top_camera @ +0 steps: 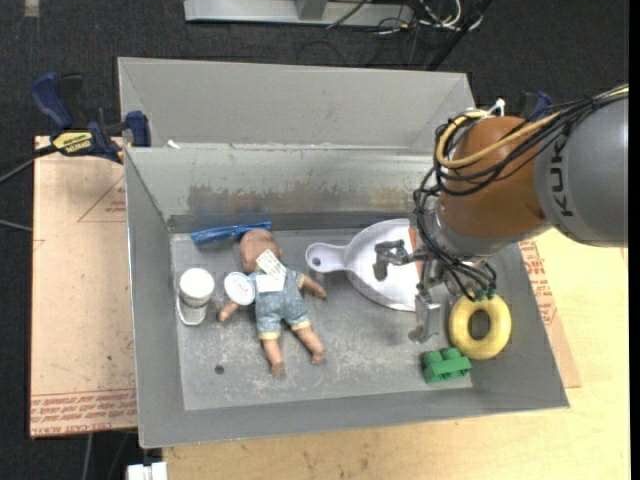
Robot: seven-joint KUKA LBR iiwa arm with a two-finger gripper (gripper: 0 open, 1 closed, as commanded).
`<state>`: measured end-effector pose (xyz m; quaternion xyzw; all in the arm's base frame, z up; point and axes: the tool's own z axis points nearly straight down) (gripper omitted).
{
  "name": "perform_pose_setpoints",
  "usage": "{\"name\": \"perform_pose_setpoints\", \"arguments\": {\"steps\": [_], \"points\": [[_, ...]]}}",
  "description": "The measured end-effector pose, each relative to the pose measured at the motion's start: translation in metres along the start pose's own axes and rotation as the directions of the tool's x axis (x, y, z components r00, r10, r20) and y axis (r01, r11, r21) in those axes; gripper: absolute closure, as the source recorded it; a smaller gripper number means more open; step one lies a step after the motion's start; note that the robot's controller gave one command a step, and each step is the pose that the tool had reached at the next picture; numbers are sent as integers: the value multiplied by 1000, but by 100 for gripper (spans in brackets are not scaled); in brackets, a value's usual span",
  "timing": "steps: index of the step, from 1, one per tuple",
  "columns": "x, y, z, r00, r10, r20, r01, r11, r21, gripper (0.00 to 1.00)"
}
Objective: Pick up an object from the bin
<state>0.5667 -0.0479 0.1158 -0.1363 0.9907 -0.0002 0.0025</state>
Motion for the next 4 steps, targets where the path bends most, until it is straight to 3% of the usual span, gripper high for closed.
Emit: {"name": "perform_pose_setpoints", "arguments": {"steps": [1,2,3,4], "points": [[16,-29,1,926,-378,-2,378,926,-4,0],[-3,-17,-3,920,-391,0,391,920,-2,0],[-27,8,18,991,-132,1,132,991,-3,0],[-36,-20,39,510,-860,4,860,510,1,100]]}}
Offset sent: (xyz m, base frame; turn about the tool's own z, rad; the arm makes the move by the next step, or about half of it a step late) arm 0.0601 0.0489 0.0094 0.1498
